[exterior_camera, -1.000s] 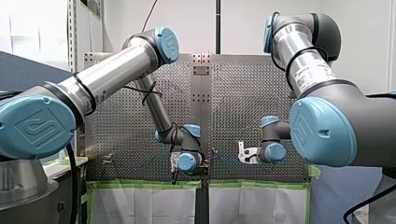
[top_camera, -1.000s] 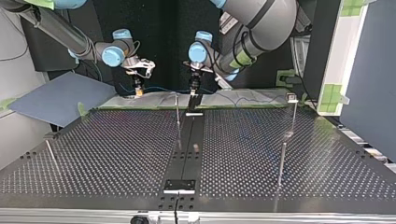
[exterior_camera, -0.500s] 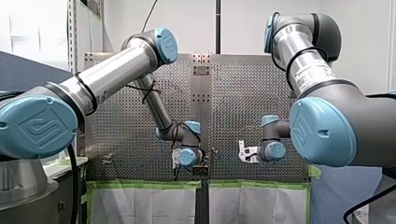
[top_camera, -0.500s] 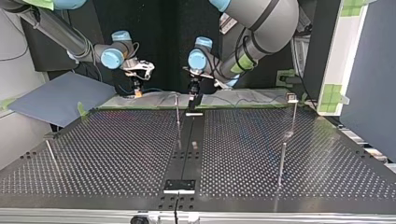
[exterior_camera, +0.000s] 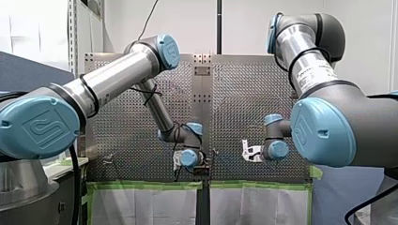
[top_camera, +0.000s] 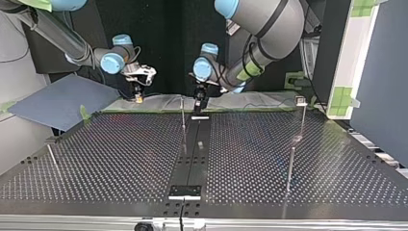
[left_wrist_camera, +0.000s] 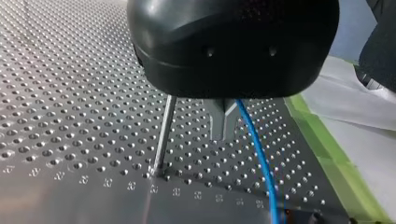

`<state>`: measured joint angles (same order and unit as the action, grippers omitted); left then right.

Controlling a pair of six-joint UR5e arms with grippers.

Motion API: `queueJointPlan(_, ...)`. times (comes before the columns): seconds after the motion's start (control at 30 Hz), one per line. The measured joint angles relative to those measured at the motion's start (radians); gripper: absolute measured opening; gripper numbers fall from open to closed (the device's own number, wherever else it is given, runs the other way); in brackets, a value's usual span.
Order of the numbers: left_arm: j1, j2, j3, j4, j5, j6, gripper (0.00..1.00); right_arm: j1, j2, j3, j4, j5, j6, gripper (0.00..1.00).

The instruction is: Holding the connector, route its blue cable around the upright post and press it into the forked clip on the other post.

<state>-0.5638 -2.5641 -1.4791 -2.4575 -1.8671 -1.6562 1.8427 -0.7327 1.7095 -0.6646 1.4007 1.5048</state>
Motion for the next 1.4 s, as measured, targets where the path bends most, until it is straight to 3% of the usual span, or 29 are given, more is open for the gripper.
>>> queueJointPlan(0.4,0.028,-0.001,0.039,-0.036,0.012,0.000,0.00,-0.026,0.000,-0.033,0.025,0.000,-0.004,0.00)
queueJointPlan(0.83,0.071,-0.001,0.072,-0.085,0.058,-0.024,0.00,-0.048,0.001,-0.065,0.028,-0.013,-0.001,0.00)
queueJointPlan(1.07,0.082,-0.001,0.109,-0.142,0.022,-0.030,0.00,-0.056,0.003,-0.076,0.023,-0.013,-0.001,0.00)
queueJointPlan(1.23,0.084,-0.001,0.115,-0.186,-0.006,-0.027,0.00,-0.062,0.004,-0.083,0.017,0.016,-0.007,0.00)
queueJointPlan(1.4,0.087,-0.001,0.116,-0.200,-0.007,-0.034,0.00,-0.067,0.005,-0.092,0.017,0.067,-0.031,0.00)
